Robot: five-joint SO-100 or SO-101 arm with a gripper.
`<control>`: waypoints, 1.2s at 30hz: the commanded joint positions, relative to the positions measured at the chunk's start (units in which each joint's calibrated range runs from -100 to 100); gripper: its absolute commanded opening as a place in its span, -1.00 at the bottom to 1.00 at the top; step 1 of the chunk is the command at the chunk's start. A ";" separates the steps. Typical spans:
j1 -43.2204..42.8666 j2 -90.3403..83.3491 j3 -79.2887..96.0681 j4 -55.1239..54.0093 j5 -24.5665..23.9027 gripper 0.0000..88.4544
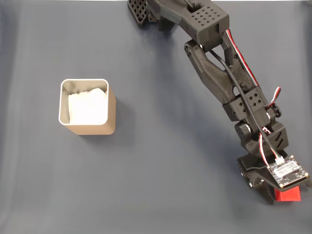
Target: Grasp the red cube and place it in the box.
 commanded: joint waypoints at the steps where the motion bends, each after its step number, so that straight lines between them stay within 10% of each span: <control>1: -1.11 0.40 -1.87 -0.23 -0.44 -0.16; 36: -0.82 -0.73 -2.41 5.76 3.42 -0.42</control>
